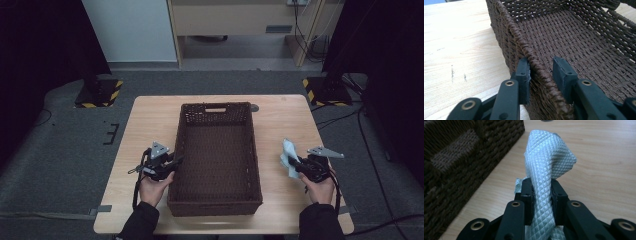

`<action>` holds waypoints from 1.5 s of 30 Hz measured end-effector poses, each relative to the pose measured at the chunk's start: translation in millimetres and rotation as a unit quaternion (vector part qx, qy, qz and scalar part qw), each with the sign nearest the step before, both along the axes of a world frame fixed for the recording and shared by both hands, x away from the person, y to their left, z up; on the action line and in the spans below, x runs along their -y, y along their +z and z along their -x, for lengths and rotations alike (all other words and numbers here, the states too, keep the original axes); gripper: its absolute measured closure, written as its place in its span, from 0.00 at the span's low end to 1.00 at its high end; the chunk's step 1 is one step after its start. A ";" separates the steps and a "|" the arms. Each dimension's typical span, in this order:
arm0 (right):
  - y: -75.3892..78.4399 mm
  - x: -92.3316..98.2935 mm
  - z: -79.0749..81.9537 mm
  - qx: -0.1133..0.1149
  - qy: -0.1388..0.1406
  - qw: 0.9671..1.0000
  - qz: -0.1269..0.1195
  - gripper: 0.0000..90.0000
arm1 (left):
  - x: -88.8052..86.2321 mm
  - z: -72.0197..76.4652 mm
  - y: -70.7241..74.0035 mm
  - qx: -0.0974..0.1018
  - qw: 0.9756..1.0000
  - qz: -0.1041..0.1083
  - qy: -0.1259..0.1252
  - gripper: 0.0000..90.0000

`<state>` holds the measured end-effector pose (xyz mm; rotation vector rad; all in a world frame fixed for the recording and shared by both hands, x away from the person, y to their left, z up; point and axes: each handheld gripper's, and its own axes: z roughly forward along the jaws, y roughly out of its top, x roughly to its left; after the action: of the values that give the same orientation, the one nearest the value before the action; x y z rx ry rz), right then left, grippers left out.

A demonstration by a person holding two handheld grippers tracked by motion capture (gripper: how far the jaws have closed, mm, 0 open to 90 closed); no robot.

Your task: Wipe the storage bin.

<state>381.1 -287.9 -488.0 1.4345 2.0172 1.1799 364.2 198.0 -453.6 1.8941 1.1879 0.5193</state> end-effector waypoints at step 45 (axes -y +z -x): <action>35.8 -72.9 -76.3 0.072 0.030 0.997 -0.027 0.86 | 5.5 12.2 2.5 0.000 1.000 -0.026 -0.014 0.74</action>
<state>457.3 -215.0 -452.2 1.2823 1.9565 1.3317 352.1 192.5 -451.1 1.9525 1.1558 0.5388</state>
